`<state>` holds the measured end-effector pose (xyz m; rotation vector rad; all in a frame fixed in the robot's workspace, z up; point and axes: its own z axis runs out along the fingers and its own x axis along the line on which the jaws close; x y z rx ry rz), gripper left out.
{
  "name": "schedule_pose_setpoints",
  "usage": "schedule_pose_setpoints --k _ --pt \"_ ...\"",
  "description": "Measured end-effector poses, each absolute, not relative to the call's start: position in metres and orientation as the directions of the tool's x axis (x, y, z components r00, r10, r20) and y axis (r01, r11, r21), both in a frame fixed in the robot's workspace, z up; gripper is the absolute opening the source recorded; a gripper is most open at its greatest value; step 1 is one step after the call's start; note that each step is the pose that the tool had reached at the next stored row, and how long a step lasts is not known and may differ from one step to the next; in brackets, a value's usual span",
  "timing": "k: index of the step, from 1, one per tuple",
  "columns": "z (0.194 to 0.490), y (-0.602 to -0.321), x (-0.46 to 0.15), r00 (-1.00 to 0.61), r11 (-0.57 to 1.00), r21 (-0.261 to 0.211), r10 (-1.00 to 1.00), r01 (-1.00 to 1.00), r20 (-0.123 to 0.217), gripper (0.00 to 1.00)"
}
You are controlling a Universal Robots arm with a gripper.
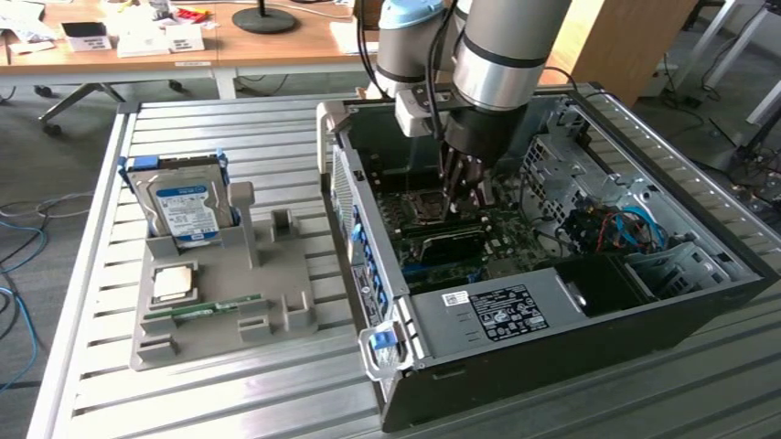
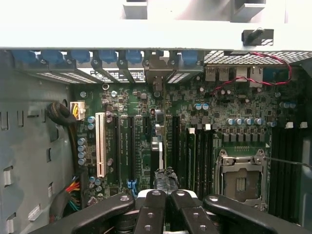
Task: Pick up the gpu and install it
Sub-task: 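Press down on the gpu until it lock into place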
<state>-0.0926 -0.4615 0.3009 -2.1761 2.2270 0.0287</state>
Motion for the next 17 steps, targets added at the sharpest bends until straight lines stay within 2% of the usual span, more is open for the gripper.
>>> schedule_pose_setpoints --k 17 --pt "0.287 -0.459 -0.093 -0.023 0.023 -0.006 -0.999 -1.0 -0.044 0.11"
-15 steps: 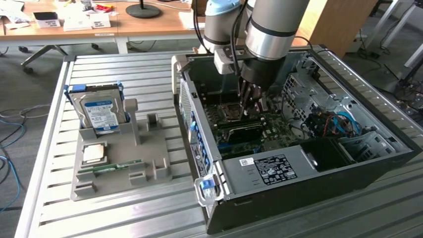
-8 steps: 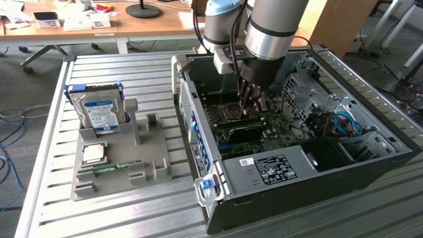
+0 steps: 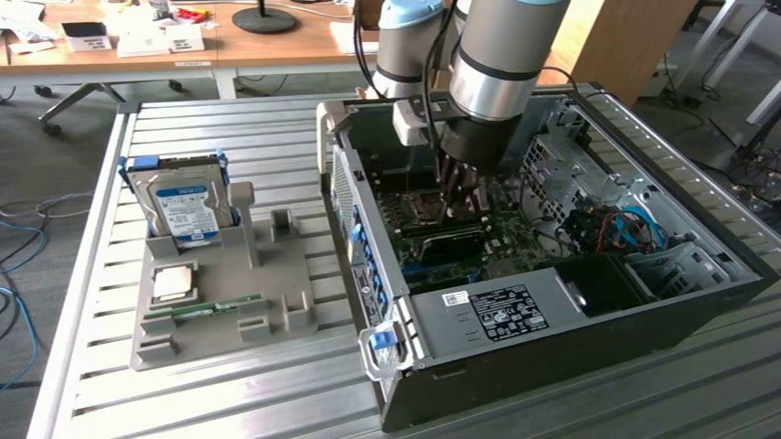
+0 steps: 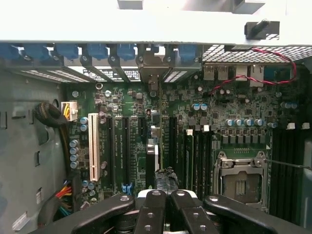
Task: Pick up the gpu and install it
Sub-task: 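Press down on the gpu until it lock into place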
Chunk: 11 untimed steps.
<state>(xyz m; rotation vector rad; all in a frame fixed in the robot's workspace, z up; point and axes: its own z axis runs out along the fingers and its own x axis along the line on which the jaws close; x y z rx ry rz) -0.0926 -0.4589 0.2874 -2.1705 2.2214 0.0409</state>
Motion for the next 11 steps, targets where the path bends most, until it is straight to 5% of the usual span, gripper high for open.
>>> schedule_pose_setpoints --k 11 --pt "0.2804 -0.4589 -0.0926 -0.023 0.023 -0.006 -0.999 -1.0 -0.044 0.11"
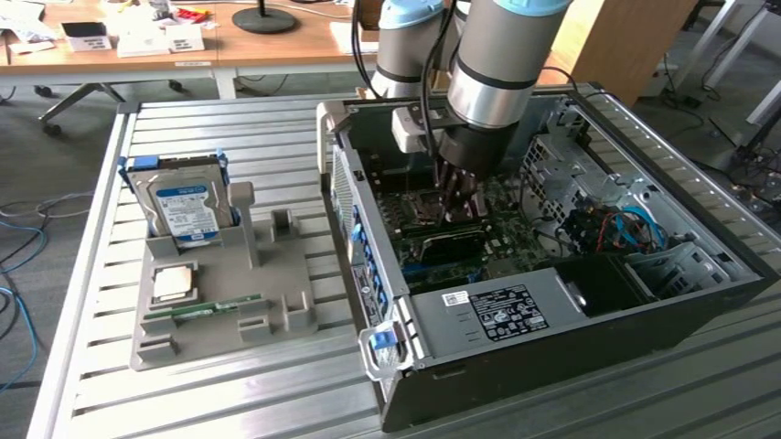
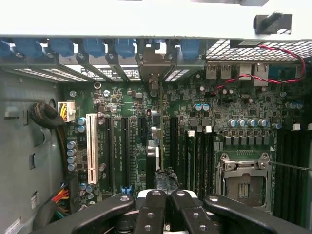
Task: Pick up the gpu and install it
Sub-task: 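Press down on the gpu until it lock into place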
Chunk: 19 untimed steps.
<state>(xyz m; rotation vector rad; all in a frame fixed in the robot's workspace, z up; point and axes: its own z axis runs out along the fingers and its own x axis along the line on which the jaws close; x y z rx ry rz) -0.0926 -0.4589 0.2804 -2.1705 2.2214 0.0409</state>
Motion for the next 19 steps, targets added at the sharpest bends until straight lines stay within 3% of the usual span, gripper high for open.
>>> schedule_pose_setpoints --k 19 --pt "0.27 -0.459 -0.093 -0.023 0.023 -0.006 -0.999 -1.0 -0.044 0.11"
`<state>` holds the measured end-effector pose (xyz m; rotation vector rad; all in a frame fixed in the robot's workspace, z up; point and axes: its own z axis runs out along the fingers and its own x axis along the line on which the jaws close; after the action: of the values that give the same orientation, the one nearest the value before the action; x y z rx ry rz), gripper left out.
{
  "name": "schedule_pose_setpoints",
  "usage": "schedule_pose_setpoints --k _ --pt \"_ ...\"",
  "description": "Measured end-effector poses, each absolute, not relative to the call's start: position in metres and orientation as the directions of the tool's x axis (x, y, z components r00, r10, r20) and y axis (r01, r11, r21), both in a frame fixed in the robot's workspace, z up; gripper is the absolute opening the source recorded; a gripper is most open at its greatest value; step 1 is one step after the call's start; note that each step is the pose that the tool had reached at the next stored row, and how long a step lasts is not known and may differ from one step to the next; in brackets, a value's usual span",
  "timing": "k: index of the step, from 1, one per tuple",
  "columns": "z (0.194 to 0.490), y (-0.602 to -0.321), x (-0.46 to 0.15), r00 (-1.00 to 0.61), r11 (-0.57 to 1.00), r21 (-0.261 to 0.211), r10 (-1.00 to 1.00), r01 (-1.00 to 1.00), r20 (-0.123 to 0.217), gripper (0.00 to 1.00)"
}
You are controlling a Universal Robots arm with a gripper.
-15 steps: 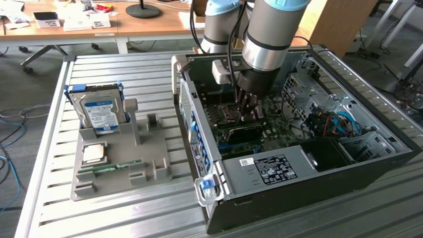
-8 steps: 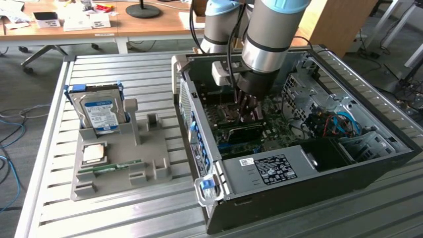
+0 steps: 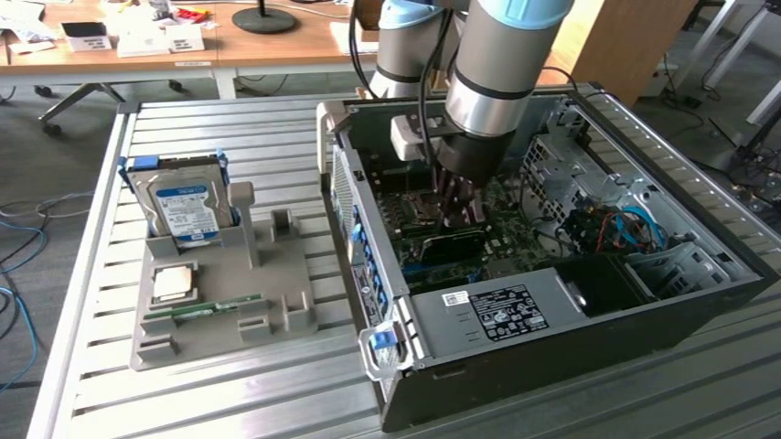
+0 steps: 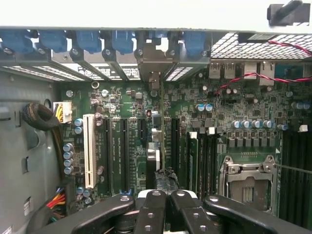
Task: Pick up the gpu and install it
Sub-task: 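Press down on the gpu until it lock into place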
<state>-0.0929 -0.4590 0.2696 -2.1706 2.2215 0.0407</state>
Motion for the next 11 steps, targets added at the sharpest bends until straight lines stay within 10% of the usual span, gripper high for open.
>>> schedule_pose_setpoints --k 11 --pt "0.2647 -0.4577 -0.0932 -0.023 0.023 -0.006 -0.999 -1.0 -0.044 0.11"
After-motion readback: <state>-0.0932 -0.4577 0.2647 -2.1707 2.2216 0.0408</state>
